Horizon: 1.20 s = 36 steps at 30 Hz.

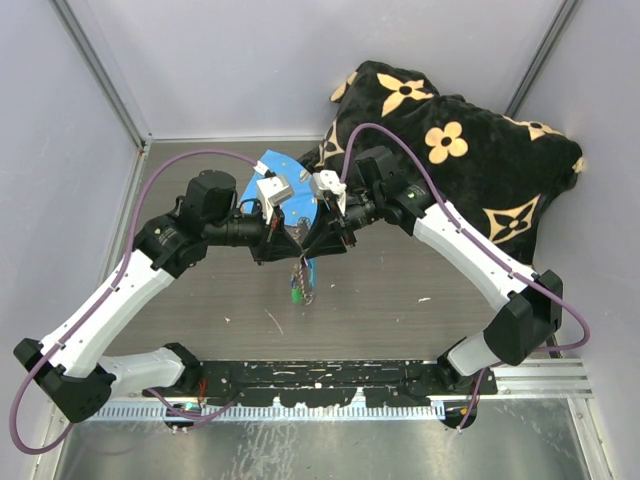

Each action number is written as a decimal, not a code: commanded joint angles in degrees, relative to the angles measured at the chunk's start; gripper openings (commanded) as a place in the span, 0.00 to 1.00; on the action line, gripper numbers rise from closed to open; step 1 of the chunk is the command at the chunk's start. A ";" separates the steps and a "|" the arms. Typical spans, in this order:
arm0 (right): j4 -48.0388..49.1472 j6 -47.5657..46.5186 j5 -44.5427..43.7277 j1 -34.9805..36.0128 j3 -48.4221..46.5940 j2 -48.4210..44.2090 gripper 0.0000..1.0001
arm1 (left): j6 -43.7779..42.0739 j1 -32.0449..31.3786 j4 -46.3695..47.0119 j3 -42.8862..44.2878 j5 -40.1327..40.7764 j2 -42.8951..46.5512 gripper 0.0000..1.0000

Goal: Remove the keys from the keyring
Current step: Remove the key from the keyring.

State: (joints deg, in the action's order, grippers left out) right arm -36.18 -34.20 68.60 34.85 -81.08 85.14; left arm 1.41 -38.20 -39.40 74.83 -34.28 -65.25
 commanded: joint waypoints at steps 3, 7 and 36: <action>2.69 1.83 2.17 0.82 -0.54 -1.21 0.30 | 1.22 -0.47 5.29 0.31 -1.78 1.79 0.00; 2.89 2.19 2.34 1.00 -0.41 -1.21 0.26 | 1.40 -0.55 5.62 0.14 -1.67 1.66 0.00; 5.99 6.78 3.99 -1.00 1.07 -1.43 0.01 | 13.37 -0.63 20.64 -13.55 8.27 11.98 0.31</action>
State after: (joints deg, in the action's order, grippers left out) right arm -33.82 -29.50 69.78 34.52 -80.07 85.14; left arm 9.23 -38.63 -29.10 64.93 -29.28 -58.30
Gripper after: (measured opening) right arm 0.037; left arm 0.218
